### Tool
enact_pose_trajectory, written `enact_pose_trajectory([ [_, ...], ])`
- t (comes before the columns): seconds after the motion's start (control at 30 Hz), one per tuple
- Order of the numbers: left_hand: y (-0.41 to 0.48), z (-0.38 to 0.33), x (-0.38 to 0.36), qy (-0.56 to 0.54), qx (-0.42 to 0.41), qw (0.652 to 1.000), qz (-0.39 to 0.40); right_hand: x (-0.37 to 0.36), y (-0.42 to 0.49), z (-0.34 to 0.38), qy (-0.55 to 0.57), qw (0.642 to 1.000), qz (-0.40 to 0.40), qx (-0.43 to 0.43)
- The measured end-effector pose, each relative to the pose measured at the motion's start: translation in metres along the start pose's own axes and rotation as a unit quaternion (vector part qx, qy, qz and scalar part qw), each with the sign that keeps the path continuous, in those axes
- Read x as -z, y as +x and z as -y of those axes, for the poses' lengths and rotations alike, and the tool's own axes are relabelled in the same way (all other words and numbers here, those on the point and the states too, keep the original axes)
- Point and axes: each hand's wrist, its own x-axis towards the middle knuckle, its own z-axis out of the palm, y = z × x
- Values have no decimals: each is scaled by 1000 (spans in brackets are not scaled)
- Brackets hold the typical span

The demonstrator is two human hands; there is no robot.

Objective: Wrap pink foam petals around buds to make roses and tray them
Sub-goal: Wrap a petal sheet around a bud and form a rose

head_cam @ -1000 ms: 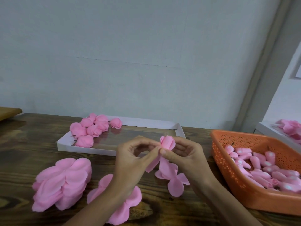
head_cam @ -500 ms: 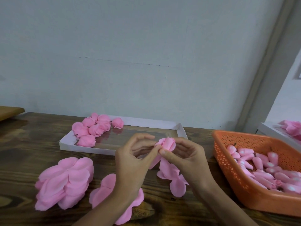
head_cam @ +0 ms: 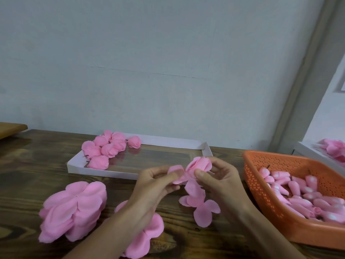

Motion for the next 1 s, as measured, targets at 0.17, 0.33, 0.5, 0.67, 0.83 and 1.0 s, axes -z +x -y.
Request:
enact_pose_trajectory([
  [0.17,-7,9,-9,52,-97,989,-95,-7,-2,6,-63,997,34,35],
  [0.33,-20,8,-19,89,-245,957,-126,-15,-3,6,-101,994,6,33],
  [0.5,-24,9,-22,125,-333,929,-99,-19,-3,4,-84,996,12,29],
  [0.67,-20,10,-18,118,-320,936,-83,-20,-4,4,-84,996,4,40],
  [0.83,-13,-1,-10,62,-204,977,-32,-20,-3,7,-112,993,-31,34],
  [1.0,-3,-4,-1,8,-154,988,31,-23,-5,10,-99,994,-28,24],
])
